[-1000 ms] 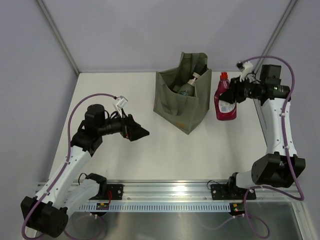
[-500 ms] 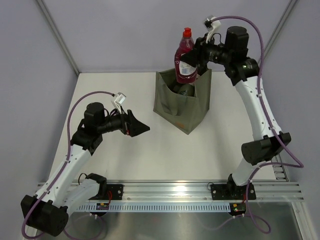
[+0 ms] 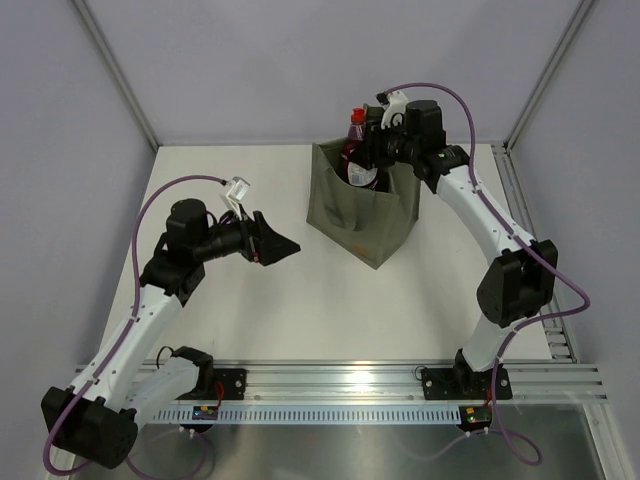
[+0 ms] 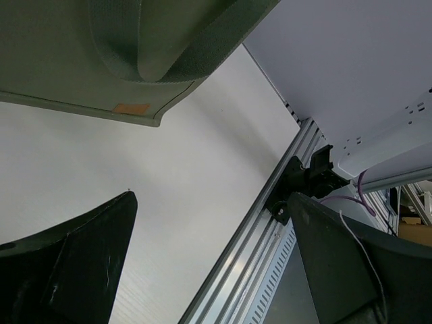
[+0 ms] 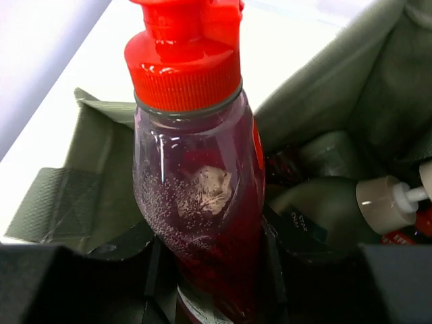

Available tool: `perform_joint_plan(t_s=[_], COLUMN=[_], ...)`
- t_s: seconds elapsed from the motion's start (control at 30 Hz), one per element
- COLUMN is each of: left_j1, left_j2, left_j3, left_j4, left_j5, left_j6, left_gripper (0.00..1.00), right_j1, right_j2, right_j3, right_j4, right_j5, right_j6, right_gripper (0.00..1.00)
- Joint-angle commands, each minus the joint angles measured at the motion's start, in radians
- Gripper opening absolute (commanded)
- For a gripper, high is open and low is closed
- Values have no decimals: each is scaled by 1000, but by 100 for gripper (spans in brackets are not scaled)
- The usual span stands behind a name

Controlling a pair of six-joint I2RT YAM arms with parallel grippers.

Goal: Place the personal care products into the canvas bag

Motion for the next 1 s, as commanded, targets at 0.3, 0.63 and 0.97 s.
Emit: perform_joint_plan(t_s=[0.3,0.63,0.97], left_j1=[1,1,3], left_j2=[-17,-92,-177], left_j3=[58,102,4], left_j4=[-50,-291,-251], left_j5=[-38,-318,-438], left_j6=[98,312,302], left_gripper=[99,99,99], right_j1=[14,-24,-84], right_j2=[-142,-410,-734], right_j3=[120,-17,-431], right_j4=[-118,-167,-150], right_j5=[-109,468,840], right_j6=[-276,-213,-119], right_gripper=[99,99,99])
